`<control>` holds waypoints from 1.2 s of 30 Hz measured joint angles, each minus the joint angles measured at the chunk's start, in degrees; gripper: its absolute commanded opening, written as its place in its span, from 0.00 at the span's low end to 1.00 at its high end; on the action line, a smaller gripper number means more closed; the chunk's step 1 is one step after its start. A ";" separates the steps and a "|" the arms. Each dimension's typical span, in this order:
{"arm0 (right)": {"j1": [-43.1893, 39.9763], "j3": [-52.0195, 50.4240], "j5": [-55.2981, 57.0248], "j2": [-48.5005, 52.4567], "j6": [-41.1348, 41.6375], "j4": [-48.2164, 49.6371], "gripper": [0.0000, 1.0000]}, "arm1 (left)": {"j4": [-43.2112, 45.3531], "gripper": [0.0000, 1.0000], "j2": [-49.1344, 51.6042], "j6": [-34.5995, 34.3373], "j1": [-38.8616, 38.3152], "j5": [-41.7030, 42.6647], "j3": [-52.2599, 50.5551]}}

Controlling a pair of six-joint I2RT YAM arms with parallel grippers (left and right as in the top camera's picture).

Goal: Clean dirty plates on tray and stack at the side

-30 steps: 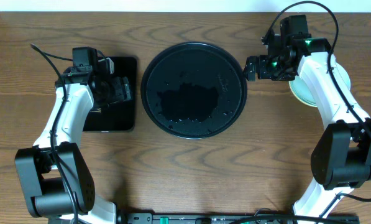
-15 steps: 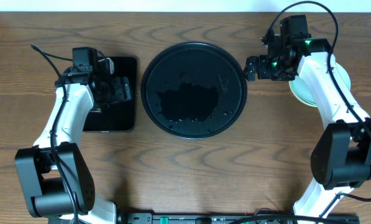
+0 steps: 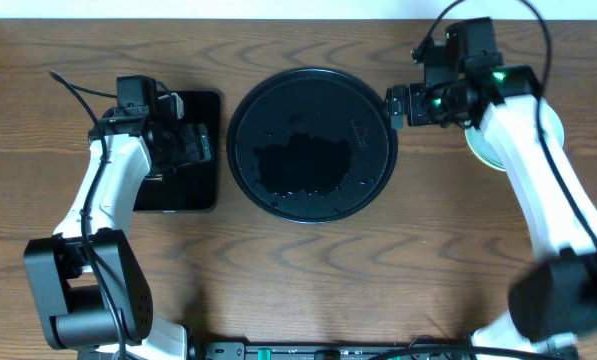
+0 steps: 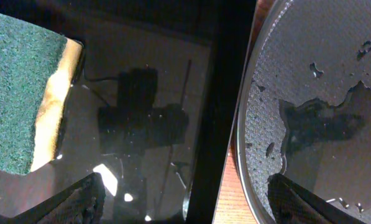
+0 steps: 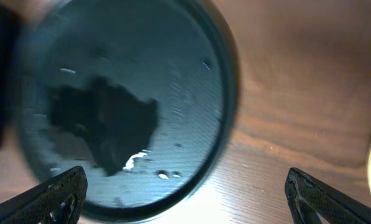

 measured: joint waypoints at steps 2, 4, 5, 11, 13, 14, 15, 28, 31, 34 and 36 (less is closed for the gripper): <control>1.66 0.00 -0.13 -5.99 0.00 0.04 0.99 | -0.04 0.84 0.00 0.00 0.00 0.00 0.00; 3.39 0.02 -0.24 -12.61 -0.02 0.09 0.99 | -0.09 0.84 0.00 0.00 0.00 -0.02 0.00; 4.04 0.04 -0.42 -15.56 -0.02 0.11 0.99 | -0.09 0.84 0.00 0.00 0.00 -0.02 0.00; 5.20 0.13 -0.42 -30.67 -0.02 0.04 0.99 | -0.11 0.84 0.00 0.00 0.00 -0.04 0.00; 5.25 0.11 -0.24 -34.86 -0.48 0.04 0.99 | -0.11 0.84 0.00 0.00 0.00 -0.04 0.00; 5.27 0.11 0.11 -36.92 -0.98 0.02 0.99 | -0.13 0.84 0.00 0.00 0.00 -0.04 0.00; 5.27 0.11 0.74 -39.41 -1.90 -0.07 0.99 | -0.13 0.84 0.00 0.00 0.00 -0.02 0.00; -1.81 -4.07 5.09 -63.28 -7.32 -6.54 0.99 | -0.11 0.84 0.00 0.00 0.00 -0.11 0.00; -3.78 -12.44 5.14 -69.85 -10.12 -1.70 0.99 | -0.13 0.84 0.00 0.00 0.00 -0.22 0.00; -5.46 -23.82 5.09 -76.67 -13.42 6.58 0.99 | -0.09 0.84 0.00 0.00 0.00 -0.24 0.00; -6.56 -31.91 4.81 -81.42 -15.47 12.33 0.99 | -0.11 0.84 0.00 0.00 0.00 -0.28 0.00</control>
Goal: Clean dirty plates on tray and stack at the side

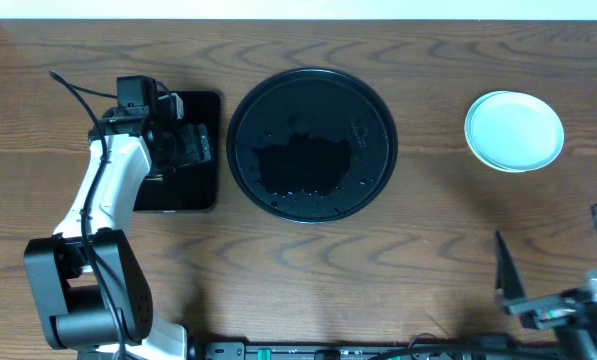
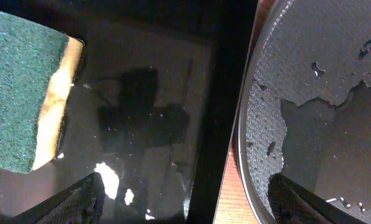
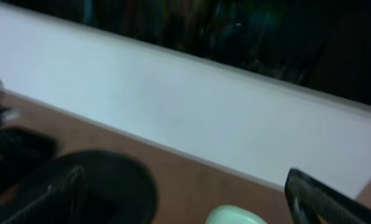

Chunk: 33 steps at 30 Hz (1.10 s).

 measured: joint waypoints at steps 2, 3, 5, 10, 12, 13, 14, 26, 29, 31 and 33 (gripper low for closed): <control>-1.11 -8.59 -1.09 -4.81 -1.95 8.17 0.99 | 0.00 0.84 0.00 0.00 0.00 0.07 0.00; -1.42 -10.97 -1.46 -6.16 -2.60 10.47 0.99 | -0.02 0.84 0.00 0.00 0.00 0.04 0.00; -1.97 -18.12 -2.69 -9.49 -3.96 20.48 0.99 | 0.00 0.84 0.00 0.00 0.00 0.07 0.00; -2.47 -32.94 -4.87 -14.38 -5.81 42.69 0.99 | -0.04 0.84 0.00 0.00 0.00 0.07 0.00; -2.47 -37.44 -5.18 -15.32 -5.97 48.50 0.99 | -0.02 0.84 0.00 0.02 0.00 0.02 0.00; -2.47 -40.26 -5.27 -15.89 -6.01 51.63 0.99 | -0.02 0.84 0.00 0.00 0.00 0.04 0.00; -2.47 -43.01 -5.46 -16.44 -5.99 54.31 0.99 | -0.02 0.84 0.00 0.02 0.00 0.07 0.00; -2.10 -59.95 -1.60 -17.03 -3.26 55.56 0.99 | -0.02 0.84 0.00 0.00 0.00 0.09 0.00; -1.51 -60.22 1.40 -17.07 -2.51 51.28 0.99 | -0.02 0.84 0.00 0.00 0.00 0.09 0.00; -0.98 -60.19 3.82 -17.18 -2.25 47.74 0.99 | -0.04 0.84 0.00 0.00 0.00 0.11 0.00; -0.59 -60.22 6.01 -17.16 -2.12 43.23 0.99 | -0.02 0.84 0.00 0.00 0.00 0.07 0.00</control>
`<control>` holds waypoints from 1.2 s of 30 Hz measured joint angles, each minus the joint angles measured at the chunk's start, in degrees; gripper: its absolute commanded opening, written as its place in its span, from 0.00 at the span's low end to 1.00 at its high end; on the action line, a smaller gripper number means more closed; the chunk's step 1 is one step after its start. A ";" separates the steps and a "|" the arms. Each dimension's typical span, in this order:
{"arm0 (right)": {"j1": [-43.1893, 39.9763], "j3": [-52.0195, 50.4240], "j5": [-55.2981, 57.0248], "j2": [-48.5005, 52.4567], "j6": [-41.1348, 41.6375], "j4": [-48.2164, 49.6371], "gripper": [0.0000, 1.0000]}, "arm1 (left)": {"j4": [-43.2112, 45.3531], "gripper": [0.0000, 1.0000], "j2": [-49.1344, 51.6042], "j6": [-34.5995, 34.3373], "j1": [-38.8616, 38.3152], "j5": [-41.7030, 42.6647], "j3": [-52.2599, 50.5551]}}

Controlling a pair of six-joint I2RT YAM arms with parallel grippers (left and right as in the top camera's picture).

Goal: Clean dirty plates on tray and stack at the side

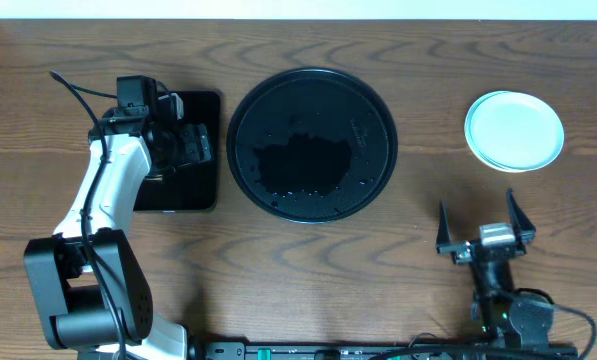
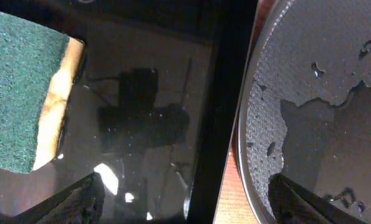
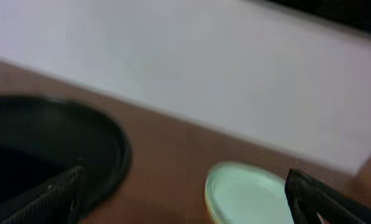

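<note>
The round black tray (image 1: 308, 145) lies mid-table, wet, with a dark pool of water and no plates on it; its rim (image 2: 250, 124) also fills the right of the left wrist view. A pale green plate (image 1: 514, 131) sits at the far right, a second rim showing beneath it, and appears blurred in the right wrist view (image 3: 253, 193). My left gripper (image 1: 200, 145) hangs open over the black basin (image 1: 206, 105). Beside it lies a green-and-yellow sponge (image 2: 23, 93). My right gripper (image 1: 475, 207) stands open at the front right, well short of the plate, holding nothing.
The black rectangular basin (image 2: 148, 74) holds shallow water and stands just left of the tray. A white wall (image 3: 191, 68) runs behind the table's far edge. Bare wood (image 1: 308, 270) lies between the tray and the front edge.
My right gripper has shifted left from the front right corner and now stands in front of the plate, still open. The left gripper, sponge, tray and plate have not moved.
First my right gripper hovered open at the tray's right rim, its arm covering most of the pale plate. Then it was low at the front right corner, the plate fully exposed. Now it stands before the plate. The left gripper stayed open over the basin throughout.
</note>
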 measured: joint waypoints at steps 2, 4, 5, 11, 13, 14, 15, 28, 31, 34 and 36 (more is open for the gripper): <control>0.09 0.00 1.92 -0.02 0.15 -4.37 0.99 | 0.00 0.84 0.00 0.00 0.00 -0.02 0.00; 0.09 0.00 3.13 0.07 0.17 -6.69 0.99 | 0.00 0.84 0.00 0.02 0.00 -0.02 0.00; 0.09 0.00 3.48 0.00 0.17 -6.62 0.99 | 0.00 0.84 0.00 0.00 0.00 0.02 0.00; 0.09 0.00 4.07 -0.04 2.67 -6.64 0.99 | 0.00 0.84 0.00 0.00 0.00 0.02 0.00; 0.09 0.00 4.92 -0.04 4.59 -6.47 0.99 | 0.00 0.84 0.00 0.00 0.00 0.02 0.00; 0.11 0.00 5.70 -0.04 5.79 -6.34 0.99 | 0.00 0.84 0.00 0.00 0.00 0.02 0.00; 0.13 0.00 6.69 -0.04 6.93 -6.12 0.99 | -0.02 0.84 0.00 0.00 0.00 0.02 0.00; 0.83 0.00 12.00 -0.04 12.00 -5.70 0.99 | 0.00 0.84 0.00 0.00 0.00 0.02 0.00; 0.83 0.00 12.04 -0.04 12.13 -5.70 0.99 | 0.00 0.84 0.00 0.00 0.00 0.02 0.00; 0.83 0.00 12.04 -0.04 12.15 -5.70 0.99 | 0.00 0.84 0.00 0.00 0.00 0.02 0.00; 0.85 0.00 12.04 -0.04 12.31 -5.70 0.99 | 0.00 0.84 0.00 0.00 0.00 0.02 0.00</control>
